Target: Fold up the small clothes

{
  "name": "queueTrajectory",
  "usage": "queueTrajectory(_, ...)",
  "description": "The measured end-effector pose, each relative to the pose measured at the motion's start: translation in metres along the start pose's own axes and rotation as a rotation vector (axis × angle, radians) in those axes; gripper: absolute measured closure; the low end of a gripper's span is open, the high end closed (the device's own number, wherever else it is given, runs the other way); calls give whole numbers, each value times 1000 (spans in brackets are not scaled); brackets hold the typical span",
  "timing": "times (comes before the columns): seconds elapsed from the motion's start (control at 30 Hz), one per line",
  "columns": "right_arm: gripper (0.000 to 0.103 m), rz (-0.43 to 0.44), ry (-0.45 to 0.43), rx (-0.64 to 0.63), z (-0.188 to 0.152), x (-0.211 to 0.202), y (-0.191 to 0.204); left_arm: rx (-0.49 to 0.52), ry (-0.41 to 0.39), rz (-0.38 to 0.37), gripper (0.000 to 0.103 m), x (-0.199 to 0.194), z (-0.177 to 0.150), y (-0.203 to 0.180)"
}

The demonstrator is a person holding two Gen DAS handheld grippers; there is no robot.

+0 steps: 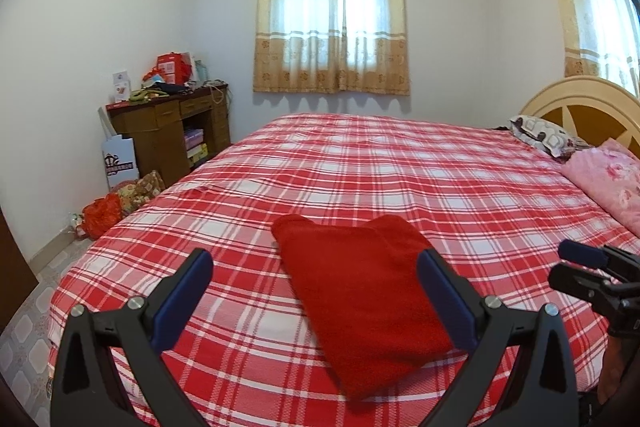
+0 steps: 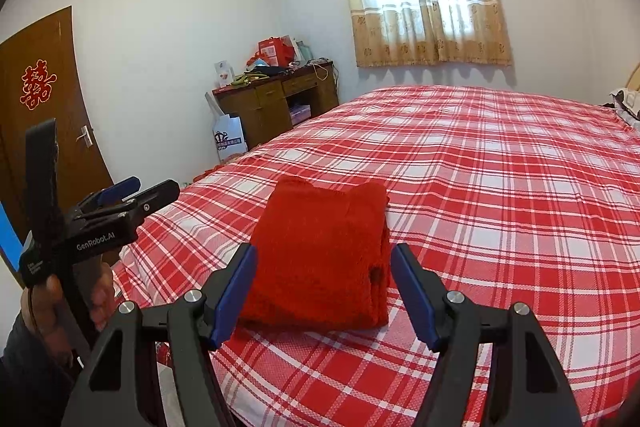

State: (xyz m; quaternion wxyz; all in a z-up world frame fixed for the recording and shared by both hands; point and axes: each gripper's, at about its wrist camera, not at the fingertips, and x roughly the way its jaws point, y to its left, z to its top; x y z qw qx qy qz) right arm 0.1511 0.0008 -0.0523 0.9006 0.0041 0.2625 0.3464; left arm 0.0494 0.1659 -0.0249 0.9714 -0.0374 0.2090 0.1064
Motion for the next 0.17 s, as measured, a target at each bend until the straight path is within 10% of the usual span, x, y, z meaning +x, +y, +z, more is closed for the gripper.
queueTrajectory(0.17,33,1,4,-4,-1,2,1,-12,-4,19,0,2,-1,6)
